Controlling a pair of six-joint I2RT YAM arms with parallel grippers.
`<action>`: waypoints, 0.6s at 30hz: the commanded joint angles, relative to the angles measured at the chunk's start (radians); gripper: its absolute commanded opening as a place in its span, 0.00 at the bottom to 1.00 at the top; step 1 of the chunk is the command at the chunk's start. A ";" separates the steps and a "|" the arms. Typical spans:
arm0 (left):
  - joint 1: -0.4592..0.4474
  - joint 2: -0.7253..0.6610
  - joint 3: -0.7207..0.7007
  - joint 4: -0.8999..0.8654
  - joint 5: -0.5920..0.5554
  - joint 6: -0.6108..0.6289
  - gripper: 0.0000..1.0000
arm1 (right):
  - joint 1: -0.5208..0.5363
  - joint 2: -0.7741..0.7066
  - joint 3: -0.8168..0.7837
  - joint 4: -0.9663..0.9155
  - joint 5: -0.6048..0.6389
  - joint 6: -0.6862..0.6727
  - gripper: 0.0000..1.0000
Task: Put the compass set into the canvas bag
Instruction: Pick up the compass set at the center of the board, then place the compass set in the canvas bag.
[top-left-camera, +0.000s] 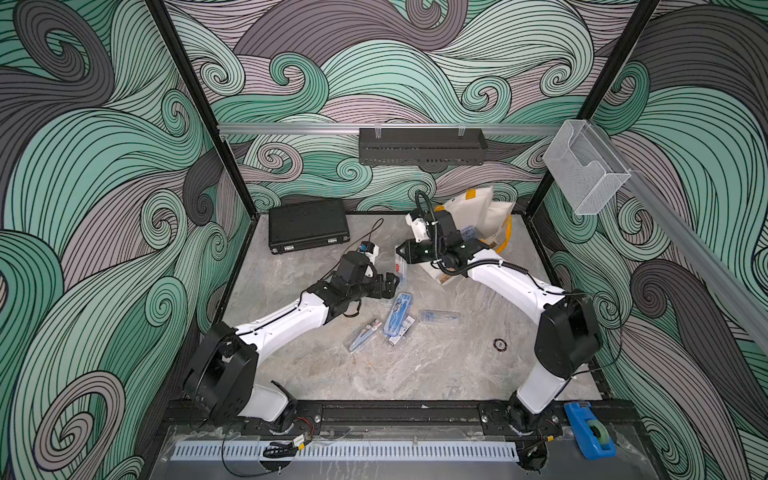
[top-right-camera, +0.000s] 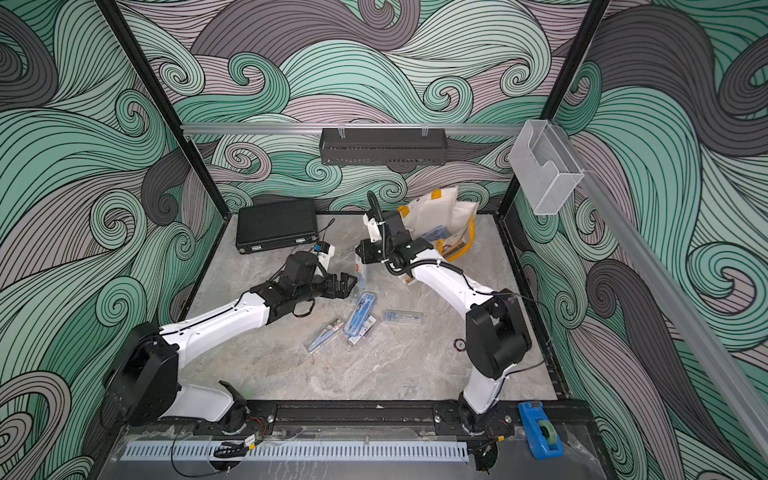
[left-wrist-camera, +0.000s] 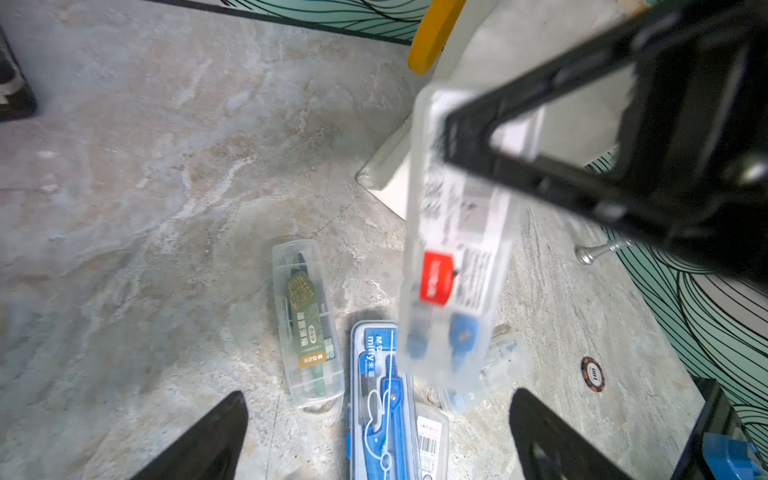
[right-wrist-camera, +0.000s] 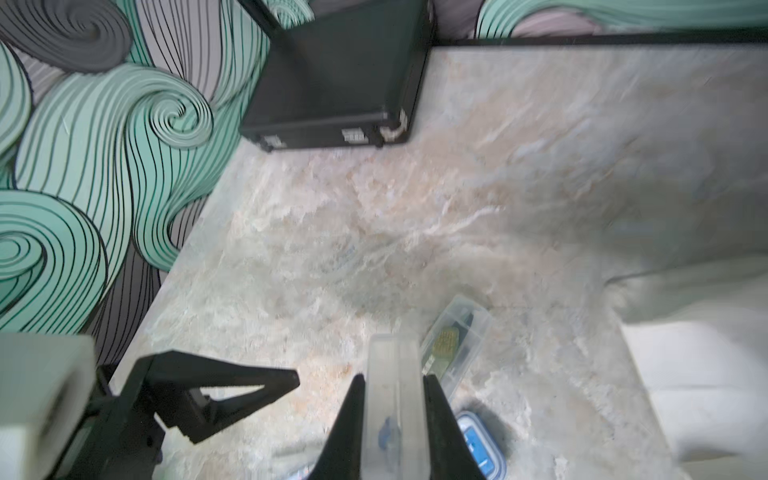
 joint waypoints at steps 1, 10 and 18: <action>0.003 -0.025 -0.002 -0.015 -0.045 0.039 0.99 | -0.036 -0.085 0.088 -0.042 0.136 -0.083 0.08; 0.003 -0.003 -0.012 -0.010 -0.052 0.027 0.98 | -0.251 -0.166 0.180 0.006 0.306 -0.062 0.06; 0.003 0.017 -0.012 -0.009 -0.061 0.007 0.98 | -0.385 -0.071 0.257 0.035 0.414 -0.074 0.07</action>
